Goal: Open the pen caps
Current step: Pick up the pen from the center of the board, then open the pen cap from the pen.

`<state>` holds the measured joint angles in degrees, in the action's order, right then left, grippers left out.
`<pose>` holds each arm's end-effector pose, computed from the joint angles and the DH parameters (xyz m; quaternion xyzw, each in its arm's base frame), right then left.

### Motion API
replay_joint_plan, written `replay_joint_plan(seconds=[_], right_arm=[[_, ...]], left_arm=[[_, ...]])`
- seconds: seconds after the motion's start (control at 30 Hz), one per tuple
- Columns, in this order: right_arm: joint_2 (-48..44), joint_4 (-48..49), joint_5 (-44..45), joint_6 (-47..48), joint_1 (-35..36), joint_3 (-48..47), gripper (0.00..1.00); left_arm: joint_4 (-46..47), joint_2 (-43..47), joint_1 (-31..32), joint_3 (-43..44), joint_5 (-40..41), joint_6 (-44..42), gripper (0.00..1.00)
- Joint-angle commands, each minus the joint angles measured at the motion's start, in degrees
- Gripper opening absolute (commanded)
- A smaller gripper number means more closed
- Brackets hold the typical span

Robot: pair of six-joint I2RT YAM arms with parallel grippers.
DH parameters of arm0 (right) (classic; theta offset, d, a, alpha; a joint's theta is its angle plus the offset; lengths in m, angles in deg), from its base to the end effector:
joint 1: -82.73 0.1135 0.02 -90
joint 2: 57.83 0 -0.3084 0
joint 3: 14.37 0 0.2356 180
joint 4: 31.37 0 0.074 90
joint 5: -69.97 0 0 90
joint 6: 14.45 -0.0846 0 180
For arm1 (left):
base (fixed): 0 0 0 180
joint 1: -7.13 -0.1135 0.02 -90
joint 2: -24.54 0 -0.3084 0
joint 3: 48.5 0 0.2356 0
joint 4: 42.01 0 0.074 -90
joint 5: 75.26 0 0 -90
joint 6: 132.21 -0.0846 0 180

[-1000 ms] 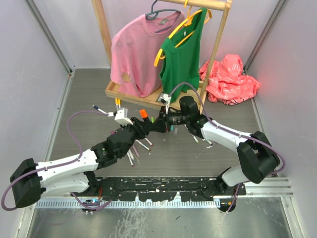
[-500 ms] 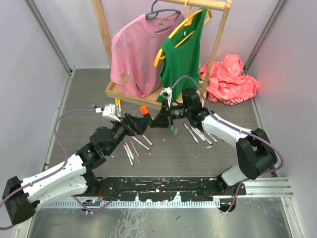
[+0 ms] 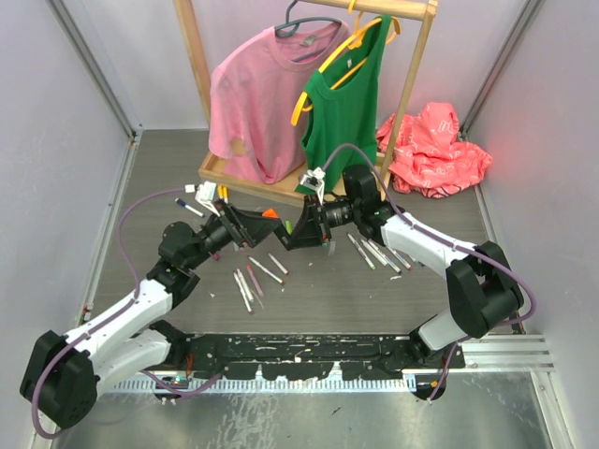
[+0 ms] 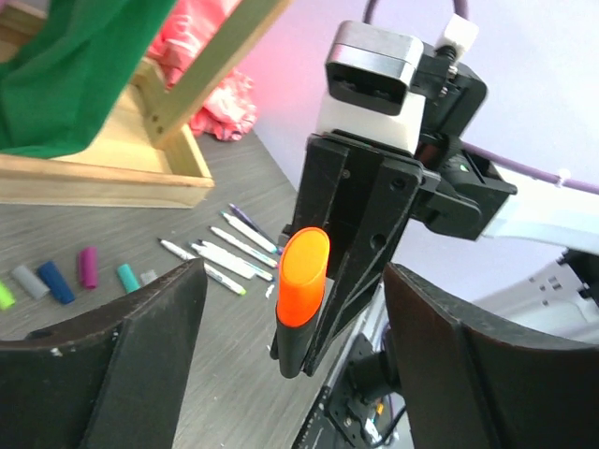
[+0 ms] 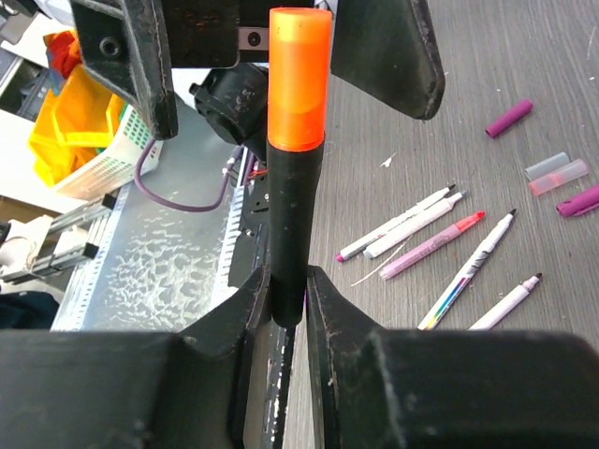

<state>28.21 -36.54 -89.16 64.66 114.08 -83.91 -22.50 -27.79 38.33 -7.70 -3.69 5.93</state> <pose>0.2333 0.2347 0.3158 -0.4346 0.6140 0.6045 0.2622 0.1702 -0.1343 0.3319 0.0241 0.6585 -0.5564 0.5063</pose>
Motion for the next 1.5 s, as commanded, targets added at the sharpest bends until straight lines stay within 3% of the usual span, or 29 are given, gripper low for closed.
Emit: replay_joint_plan(seconds=[0.0, 0.03, 0.37, 0.73, 0.93, 1.07, 1.47], right_arm=[[0.0, 1.4, -3.5, 0.5, -0.2, -2.7, 0.01], [-0.1, 1.4, -3.6, 0.4, -0.2, -2.7, 0.01], [0.1, 1.6, -4.4, 0.1, -0.2, -2.7, 0.01], [0.4, 2.0, -4.9, -0.5, -0.2, -2.6, 0.02], [0.3, 11.0, -4.2, -9.5, -0.1, -0.2, 0.33], [0.5, 17.5, -3.1, -15.7, 0.0, 1.8, 0.47], [1.9, 14.3, -1.8, -13.7, 2.5, 0.9, 0.49]], left_arm=[[12.3, -3.3, -1.9, 3.0, -13.0, 4.5, 0.72], [13.7, -4.0, -2.0, 3.0, -13.8, 5.7, 0.65], [18.0, -5.7, -3.3, 1.5, -14.2, 7.9, 0.45], [13.0, -4.9, -3.5, 2.0, -13.4, 4.9, 0.01], [13.2, -6.4, -3.4, 1.5, -14.0, 2.8, 0.00], [15.9, -8.4, -3.1, 0.6, -14.6, 2.6, 0.00], [20.3, -10.6, -2.4, -0.2, -14.9, 2.4, 0.00]])
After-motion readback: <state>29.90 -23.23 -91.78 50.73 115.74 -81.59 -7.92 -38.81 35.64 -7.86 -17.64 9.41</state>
